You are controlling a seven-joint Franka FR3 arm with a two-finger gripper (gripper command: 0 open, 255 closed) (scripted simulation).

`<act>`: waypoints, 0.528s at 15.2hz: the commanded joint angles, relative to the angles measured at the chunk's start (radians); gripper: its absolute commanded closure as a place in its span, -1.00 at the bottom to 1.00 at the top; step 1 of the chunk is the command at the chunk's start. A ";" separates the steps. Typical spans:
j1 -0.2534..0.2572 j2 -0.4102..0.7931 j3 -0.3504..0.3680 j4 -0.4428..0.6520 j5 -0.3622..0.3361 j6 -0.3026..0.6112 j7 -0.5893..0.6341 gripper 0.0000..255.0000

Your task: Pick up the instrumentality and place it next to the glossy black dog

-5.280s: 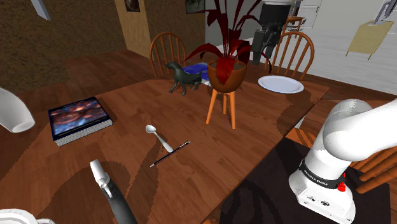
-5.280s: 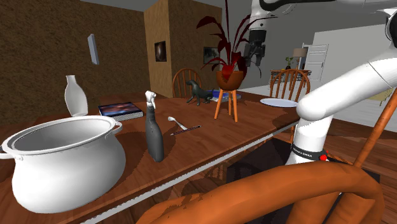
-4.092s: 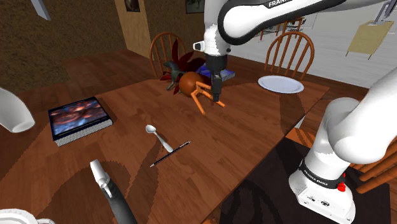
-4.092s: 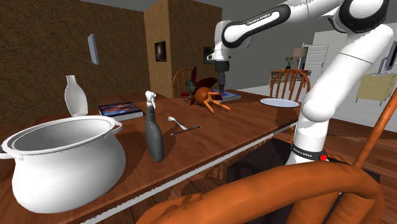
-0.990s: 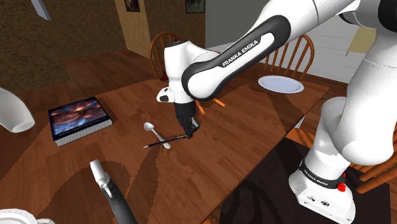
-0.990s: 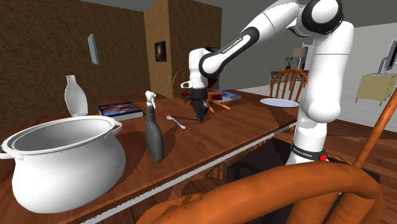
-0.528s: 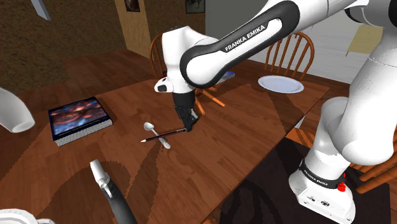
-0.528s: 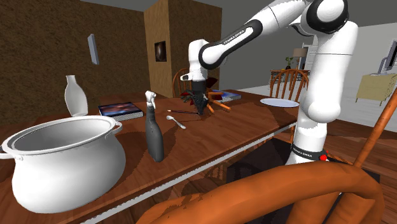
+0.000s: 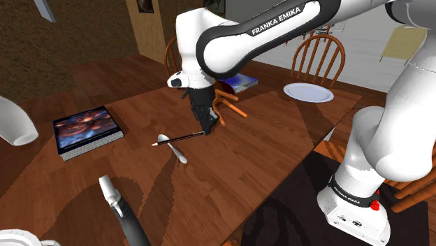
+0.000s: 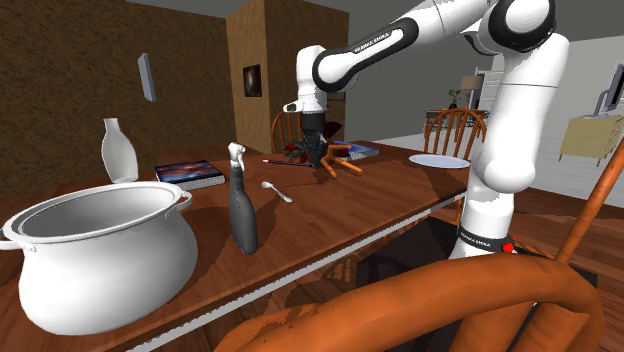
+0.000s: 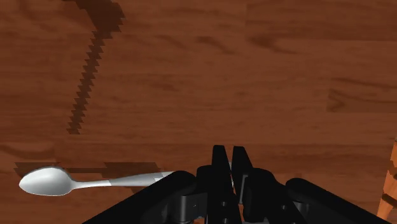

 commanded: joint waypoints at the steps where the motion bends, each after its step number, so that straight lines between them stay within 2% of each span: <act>1: 0.000 -0.009 0.000 0.019 0.001 -0.028 0.000 1.00; 8: -0.001 -0.027 -0.002 0.094 0.003 -0.121 -0.001 1.00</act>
